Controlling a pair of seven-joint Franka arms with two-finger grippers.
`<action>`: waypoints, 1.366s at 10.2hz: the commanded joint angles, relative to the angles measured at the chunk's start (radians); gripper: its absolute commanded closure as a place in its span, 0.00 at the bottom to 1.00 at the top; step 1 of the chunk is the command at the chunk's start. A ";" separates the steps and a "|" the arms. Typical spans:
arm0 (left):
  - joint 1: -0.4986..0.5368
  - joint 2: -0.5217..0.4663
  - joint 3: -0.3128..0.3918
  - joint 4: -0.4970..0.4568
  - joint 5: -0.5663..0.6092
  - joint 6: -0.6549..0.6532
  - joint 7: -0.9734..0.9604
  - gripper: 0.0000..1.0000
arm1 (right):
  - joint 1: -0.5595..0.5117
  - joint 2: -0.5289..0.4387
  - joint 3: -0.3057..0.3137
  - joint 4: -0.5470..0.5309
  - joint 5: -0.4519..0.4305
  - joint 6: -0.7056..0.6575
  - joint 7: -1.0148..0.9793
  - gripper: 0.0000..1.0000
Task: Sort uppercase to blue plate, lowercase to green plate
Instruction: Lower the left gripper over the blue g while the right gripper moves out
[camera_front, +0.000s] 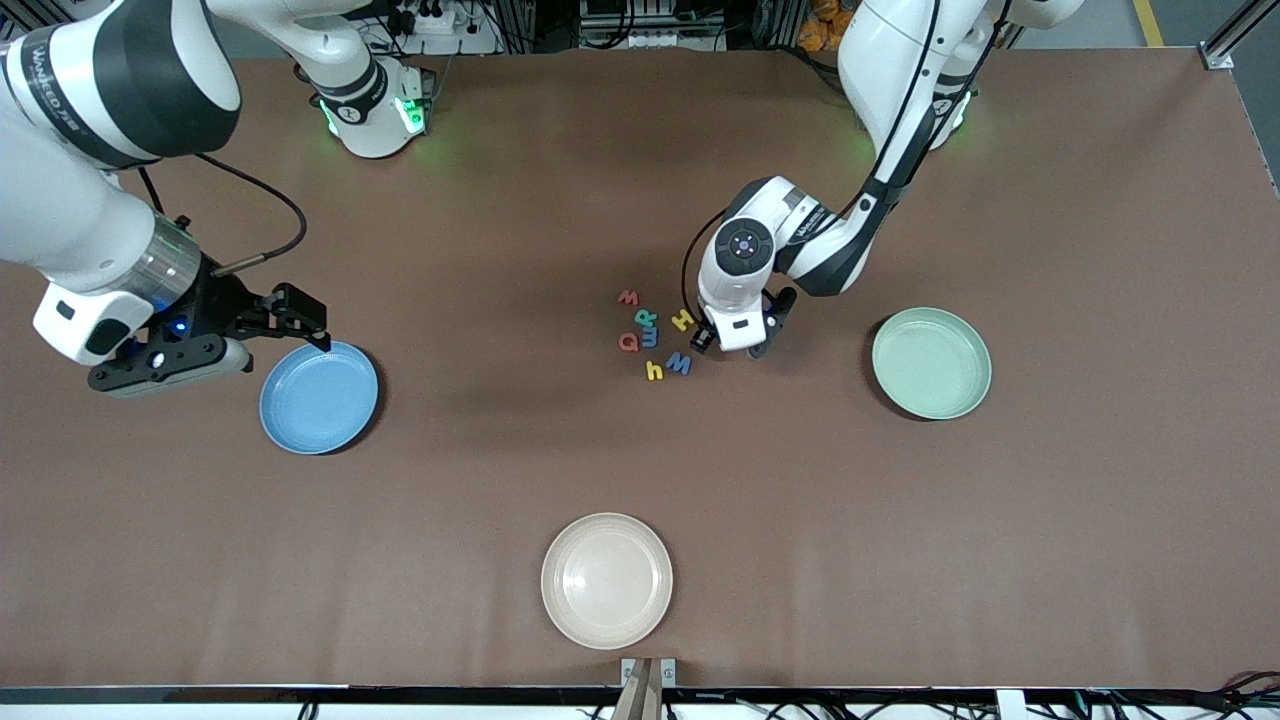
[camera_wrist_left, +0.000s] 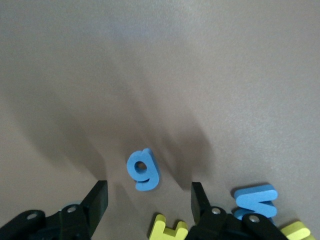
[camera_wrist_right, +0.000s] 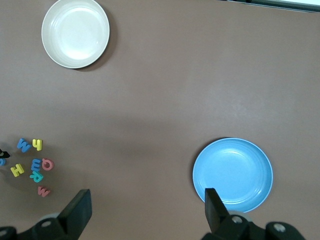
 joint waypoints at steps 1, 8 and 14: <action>-0.026 0.003 0.024 -0.006 0.082 0.004 -0.046 0.27 | 0.010 0.018 -0.003 0.039 0.017 -0.005 0.002 0.00; -0.061 -0.023 0.050 -0.023 0.119 -0.014 -0.060 0.47 | 0.036 0.056 -0.004 0.044 0.017 0.008 0.044 0.14; -0.063 -0.028 0.053 -0.023 0.130 -0.014 -0.060 0.50 | 0.040 0.089 -0.004 0.044 0.015 0.042 0.044 0.38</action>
